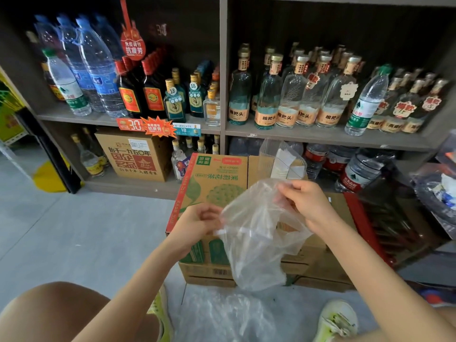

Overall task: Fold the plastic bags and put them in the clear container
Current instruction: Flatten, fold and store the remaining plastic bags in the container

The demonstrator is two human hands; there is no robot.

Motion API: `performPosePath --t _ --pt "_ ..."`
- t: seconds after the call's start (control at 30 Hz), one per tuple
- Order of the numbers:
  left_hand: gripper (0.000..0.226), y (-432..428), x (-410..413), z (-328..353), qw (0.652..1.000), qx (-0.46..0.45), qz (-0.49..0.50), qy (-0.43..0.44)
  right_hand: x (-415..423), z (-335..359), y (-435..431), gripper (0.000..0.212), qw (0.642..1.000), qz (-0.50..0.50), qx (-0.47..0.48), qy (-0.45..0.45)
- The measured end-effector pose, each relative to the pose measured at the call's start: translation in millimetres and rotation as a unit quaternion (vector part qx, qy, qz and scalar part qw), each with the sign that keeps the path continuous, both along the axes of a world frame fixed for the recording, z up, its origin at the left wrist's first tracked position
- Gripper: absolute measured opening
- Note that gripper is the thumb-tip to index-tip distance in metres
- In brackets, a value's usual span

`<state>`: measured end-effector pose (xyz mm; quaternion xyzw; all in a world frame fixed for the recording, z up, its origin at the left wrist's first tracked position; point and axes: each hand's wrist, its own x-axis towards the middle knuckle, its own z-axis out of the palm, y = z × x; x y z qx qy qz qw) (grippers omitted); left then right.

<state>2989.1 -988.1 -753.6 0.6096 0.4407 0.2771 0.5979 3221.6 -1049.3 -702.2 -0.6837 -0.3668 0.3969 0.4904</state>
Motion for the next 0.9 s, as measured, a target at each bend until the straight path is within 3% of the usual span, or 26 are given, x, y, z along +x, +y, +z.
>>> performPosePath --t 0.17,0.3,0.4,0.47,0.63,0.7,0.8,0.83,0.9 --pt "0.011 10 1 2 0.999 -0.014 0.042 -0.001 27 -3 -12 0.029 0.996 0.047 -0.057 -0.054" --pt "0.006 11 8 6 0.997 0.003 0.079 -0.008 7 7 -30 0.055 0.988 0.086 0.017 -0.126" --pt "0.006 9 15 7 0.996 0.017 0.089 -0.018 -26 0 -31 0.076 0.933 0.182 0.003 -0.309" --pt "0.008 8 16 8 0.995 0.024 0.098 -0.022 -36 -14 -23 0.065 0.910 0.158 0.014 -0.384" --pt "0.014 12 6 11 0.989 0.049 0.136 -0.019 -34 -29 -16 0.027 0.944 0.132 0.036 -0.299" --pt "0.017 14 1 11 0.988 0.057 0.143 -0.021 -34 -31 -15 0.041 0.953 0.149 0.033 -0.261" --pt "0.017 13 1 13 0.989 0.055 0.130 -0.041 -47 -35 -8 0.091 0.966 0.197 -0.039 -0.160" --pt "0.017 12 3 13 0.990 0.050 0.122 -0.050 -53 -37 -4 0.095 0.970 0.203 -0.046 -0.125" --pt "0.018 10 7 14 0.991 0.046 0.111 -0.058 -63 -42 4 0.079 0.979 0.195 -0.028 -0.058"
